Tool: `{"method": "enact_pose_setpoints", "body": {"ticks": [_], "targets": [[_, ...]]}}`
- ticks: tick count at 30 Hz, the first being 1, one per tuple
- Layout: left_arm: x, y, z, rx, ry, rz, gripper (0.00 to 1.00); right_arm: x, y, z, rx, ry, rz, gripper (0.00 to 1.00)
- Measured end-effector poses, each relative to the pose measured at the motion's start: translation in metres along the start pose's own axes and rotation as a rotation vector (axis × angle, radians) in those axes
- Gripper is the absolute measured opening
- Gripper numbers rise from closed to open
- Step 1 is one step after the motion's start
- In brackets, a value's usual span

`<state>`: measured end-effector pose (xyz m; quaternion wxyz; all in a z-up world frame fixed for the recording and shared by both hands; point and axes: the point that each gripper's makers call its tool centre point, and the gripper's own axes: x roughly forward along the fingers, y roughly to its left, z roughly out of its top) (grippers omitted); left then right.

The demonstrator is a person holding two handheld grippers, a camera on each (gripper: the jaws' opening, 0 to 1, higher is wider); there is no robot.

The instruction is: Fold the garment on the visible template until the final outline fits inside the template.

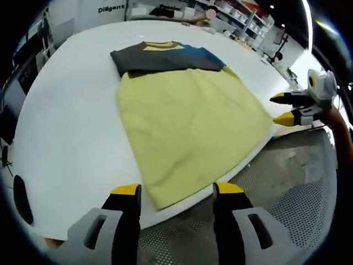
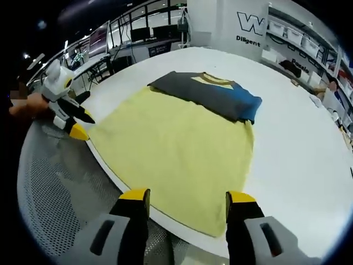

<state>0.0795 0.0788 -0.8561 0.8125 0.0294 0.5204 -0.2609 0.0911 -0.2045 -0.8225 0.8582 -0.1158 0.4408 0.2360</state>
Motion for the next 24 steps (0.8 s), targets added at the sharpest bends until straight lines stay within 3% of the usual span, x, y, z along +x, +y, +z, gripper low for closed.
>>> {"method": "enact_pose_setpoints", "body": {"ticks": [12, 24], "targets": [[0.008, 0.011, -0.004, -0.039, 0.016, 0.026, 0.42, 0.002, -0.024, -0.048, 0.083, 0.133, -0.037, 0.43], [0.013, 0.024, -0.001, -0.050, 0.003, 0.041, 0.36, 0.015, -0.030, -0.058, 0.152, 0.143, -0.026, 0.33]]}}
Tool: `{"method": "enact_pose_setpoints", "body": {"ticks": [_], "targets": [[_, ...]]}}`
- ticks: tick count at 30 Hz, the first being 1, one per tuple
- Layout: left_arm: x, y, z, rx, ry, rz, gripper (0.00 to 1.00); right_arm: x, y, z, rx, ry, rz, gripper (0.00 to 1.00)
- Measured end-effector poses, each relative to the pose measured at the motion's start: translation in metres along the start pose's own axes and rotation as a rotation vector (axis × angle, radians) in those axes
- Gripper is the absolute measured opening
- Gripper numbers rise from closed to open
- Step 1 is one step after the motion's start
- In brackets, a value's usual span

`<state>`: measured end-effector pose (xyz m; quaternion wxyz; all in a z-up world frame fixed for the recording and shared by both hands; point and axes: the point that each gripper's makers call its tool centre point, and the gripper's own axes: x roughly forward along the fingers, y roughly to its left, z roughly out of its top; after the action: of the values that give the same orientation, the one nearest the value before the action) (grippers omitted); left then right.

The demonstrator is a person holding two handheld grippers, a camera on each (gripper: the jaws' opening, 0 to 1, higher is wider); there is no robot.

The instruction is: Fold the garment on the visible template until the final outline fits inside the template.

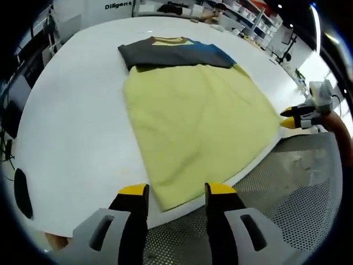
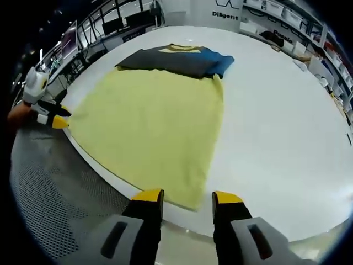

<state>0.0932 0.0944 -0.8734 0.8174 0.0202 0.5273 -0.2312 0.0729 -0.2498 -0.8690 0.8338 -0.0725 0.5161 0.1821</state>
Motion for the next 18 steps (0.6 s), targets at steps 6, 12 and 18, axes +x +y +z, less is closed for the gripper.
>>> {"method": "enact_pose_setpoints", "body": {"ticks": [6, 12, 18], "targets": [[0.002, 0.003, 0.000, 0.000, -0.002, 0.004, 0.35, 0.001, -0.004, 0.000, 0.009, -0.003, -0.009, 0.27], [0.003, 0.005, -0.001, 0.006, -0.002, 0.009, 0.33, 0.005, 0.012, 0.004, -0.030, -0.001, 0.019, 0.20], [0.003, 0.009, -0.004, 0.015, 0.013, 0.023, 0.27, 0.005, 0.010, 0.005, -0.056, -0.001, 0.017, 0.13]]}}
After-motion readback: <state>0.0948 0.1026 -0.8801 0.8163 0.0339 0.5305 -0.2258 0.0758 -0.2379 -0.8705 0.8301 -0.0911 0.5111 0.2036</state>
